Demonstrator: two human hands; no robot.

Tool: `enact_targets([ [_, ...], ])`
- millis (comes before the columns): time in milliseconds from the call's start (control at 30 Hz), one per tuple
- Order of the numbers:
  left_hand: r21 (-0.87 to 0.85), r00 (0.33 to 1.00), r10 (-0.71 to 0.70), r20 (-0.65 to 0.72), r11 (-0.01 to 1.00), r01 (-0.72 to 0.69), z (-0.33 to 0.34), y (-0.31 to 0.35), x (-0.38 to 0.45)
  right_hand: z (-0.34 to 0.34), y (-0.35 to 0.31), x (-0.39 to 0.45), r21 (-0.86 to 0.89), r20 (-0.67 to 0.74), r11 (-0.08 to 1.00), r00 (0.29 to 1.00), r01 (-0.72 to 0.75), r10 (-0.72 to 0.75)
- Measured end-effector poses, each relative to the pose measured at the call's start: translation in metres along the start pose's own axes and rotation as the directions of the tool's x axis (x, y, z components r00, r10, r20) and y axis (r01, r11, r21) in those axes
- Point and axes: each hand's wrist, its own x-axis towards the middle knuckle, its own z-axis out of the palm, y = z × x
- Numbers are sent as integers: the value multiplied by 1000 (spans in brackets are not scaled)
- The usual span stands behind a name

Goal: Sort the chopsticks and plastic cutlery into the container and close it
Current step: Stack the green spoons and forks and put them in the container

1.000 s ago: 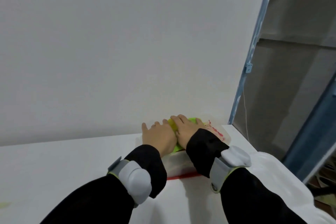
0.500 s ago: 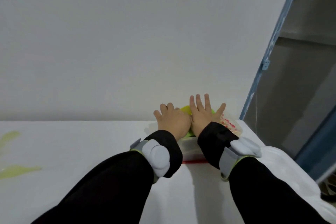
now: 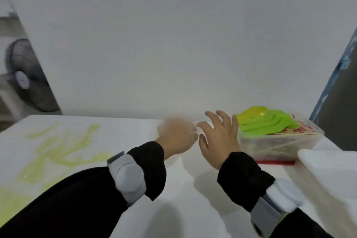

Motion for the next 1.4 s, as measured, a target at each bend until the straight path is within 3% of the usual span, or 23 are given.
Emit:
enact_targets([
  [67, 47, 997, -6, 72, 999, 2, -14, -47, -17, 12, -43, -6, 41, 67, 999, 997, 35, -38],
  [200, 27, 983, -49, 178, 999, 45, -42, -137, -35, 33, -105, -4, 221, 448, 972, 894, -78, -30],
  [333, -80, 988, -65, 137, 994, 77, -63, -236, -36, 54, -159, -4, 231, 588, 947, 808, -224, 48],
  [500, -23, 992, -5, 129, 1000, 8, -65, -299, -46, 76, -198, -9, 163, 657, 945, 745, -284, 110],
  [667, 70, 988, 70, 137, 994, -80, -39, -303, -49, 95, -226, 14, 39, 682, 977, 720, -212, 129],
  [833, 63, 997, 68, -44, 996, -65, -26, -302, -39, 113, -237, 23, -53, 643, 993, 757, -109, 118],
  [900, 16, 990, 60, -130, 998, -59, -26, -303, -35, 117, -238, 21, 11, 589, 974, 788, -228, 178],
  [967, -73, 967, 49, -248, 995, -69, -29, -303, -33, 117, -239, 24, 232, 551, 821, 766, -522, 331],
  [1033, -286, 916, 21, -400, 947, -146, -35, -303, -35, 112, -242, 27, 509, 606, 426, 663, -747, 438],
  [1100, -504, 857, -6, -516, 811, -298, -39, -300, -40, 109, -249, 24, 631, 708, -9, 572, -775, 414],
  [1133, -551, 839, -5, -545, 756, -354, -41, -297, -44, 109, -252, 21, 643, 736, -146, 554, -752, 388],
  [1233, -566, 818, 92, -567, 678, -468, -41, -288, -55, 111, -262, 14, 621, 780, -285, 540, -730, 316],
  [1333, -386, 768, 306, -563, 724, -572, -37, -286, -58, 105, -264, 19, 606, 794, -414, 549, -679, 262],
  [1400, -314, 773, 401, -491, 746, -587, -34, -286, -60, 100, -266, 19, 586, 796, -478, 575, -655, 188],
])
